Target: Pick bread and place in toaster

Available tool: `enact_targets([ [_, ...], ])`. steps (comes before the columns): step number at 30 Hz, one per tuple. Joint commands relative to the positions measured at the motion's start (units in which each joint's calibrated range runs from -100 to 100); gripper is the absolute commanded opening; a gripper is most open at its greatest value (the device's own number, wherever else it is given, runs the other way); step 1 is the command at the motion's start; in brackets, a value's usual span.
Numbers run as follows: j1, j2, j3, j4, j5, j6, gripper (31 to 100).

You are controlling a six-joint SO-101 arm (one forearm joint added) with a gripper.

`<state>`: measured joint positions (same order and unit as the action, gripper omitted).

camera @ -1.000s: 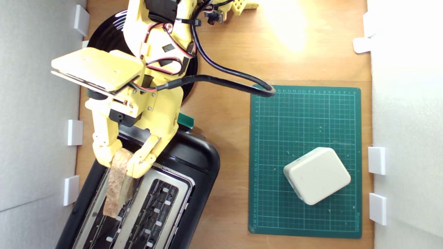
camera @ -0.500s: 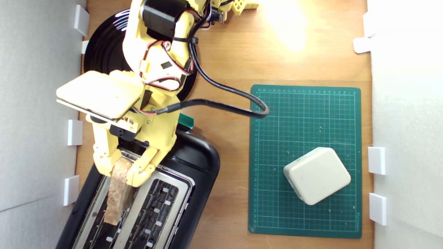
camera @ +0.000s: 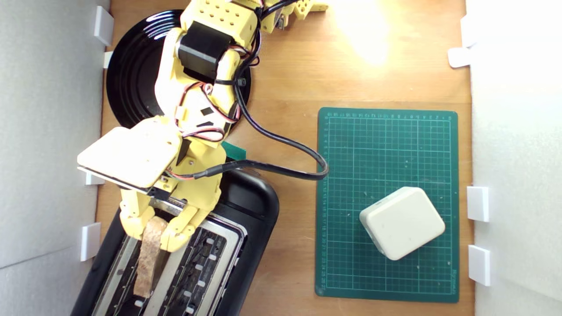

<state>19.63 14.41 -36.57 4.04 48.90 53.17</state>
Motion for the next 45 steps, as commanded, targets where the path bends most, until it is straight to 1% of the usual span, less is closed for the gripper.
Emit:
enact_targets([
  [1,-0.4,0.4,-4.1,0.5,-1.6,-0.1,58.0],
  [3,-0.4,0.4,-4.1,0.5,-1.6,0.1,60.1],
  [8,-0.4,0.4,-4.1,0.5,-1.6,0.2,72.3],
  [11,-0.4,0.4,-4.1,0.5,-1.6,0.3,76.0],
  [18,-0.4,-0.1,-4.1,0.4,-1.6,0.3,77.0],
  [19,-0.4,-2.4,-4.1,-0.1,-1.6,0.3,77.0],
  [24,-0.4,-9.7,-3.8,-0.7,-1.6,-0.1,77.0],
  [25,-0.4,-11.1,-3.7,-1.3,-1.6,-0.2,76.8],
  [28,0.1,-16.2,-3.3,-5.8,-1.5,-0.6,76.6],
  [30,-0.1,-18.8,-3.2,-7.3,-1.5,-3.1,76.5],
  [33,-0.8,-22.2,-2.4,-7.5,-1.4,-7.4,76.4],
  [36,-4.0,-26.1,-2.0,-7.4,-1.2,-12.1,76.4],
  [38,-6.1,-27.9,-1.5,-6.9,-1.2,-16.8,76.4],
  [39,-7.9,-29.1,-0.9,-6.8,-1.2,-20.9,76.4],
  [40,-8.5,-29.6,-0.6,-6.7,-1.2,-22.2,76.4],
  [45,-13.3,-34.6,5.7,-6.4,-1.2,-34.4,76.4],
])
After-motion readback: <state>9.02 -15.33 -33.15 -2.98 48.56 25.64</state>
